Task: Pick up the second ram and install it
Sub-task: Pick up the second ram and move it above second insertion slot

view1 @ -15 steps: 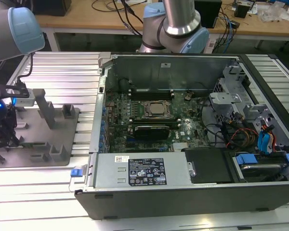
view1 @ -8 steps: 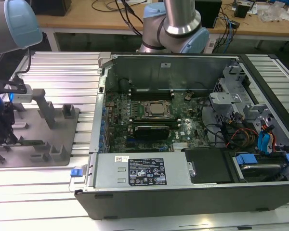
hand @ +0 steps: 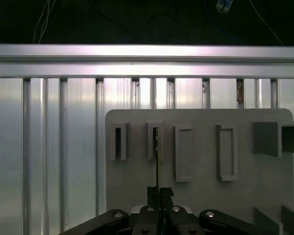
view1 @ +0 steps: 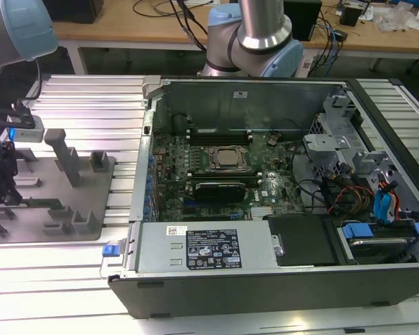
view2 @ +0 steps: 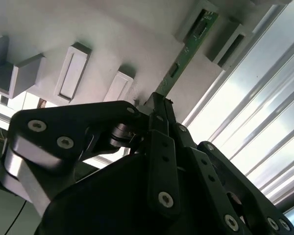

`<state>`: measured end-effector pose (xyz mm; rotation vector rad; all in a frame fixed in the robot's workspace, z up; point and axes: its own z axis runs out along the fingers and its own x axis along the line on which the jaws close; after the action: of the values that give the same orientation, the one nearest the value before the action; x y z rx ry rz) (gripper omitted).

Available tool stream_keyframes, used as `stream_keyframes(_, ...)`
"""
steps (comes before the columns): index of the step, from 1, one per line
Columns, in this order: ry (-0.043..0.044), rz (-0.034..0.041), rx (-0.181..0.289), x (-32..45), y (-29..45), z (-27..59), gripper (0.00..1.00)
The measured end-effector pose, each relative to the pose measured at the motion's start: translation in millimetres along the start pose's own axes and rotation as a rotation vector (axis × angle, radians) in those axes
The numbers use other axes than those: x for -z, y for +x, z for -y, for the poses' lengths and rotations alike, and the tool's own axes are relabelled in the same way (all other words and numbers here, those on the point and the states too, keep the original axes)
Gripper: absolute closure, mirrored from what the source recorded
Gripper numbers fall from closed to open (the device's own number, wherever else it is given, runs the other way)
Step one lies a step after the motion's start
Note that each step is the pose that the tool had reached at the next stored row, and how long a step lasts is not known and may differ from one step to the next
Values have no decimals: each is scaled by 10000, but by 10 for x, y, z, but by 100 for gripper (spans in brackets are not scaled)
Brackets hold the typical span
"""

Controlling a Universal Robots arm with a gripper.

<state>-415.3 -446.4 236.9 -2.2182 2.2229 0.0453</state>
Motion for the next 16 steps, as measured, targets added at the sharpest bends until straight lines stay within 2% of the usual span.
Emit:
stream_keyframes(2, 0, 0, 0, 45, -1, -1, 91)
stream_keyframes(5, 1, 2, 0, 157, -3, -3, 91)
stream_keyframes(7, 4, 3, 1, 193, -4, -3, 91)
stream_keyframes(12, 4, 5, 0, 424, -10, -8, 91)
stream_keyframes(14, 5, 9, 0, 475, -11, -10, 91)
stream_keyframes(16, 5, 15, 0, 560, -13, -11, 91)
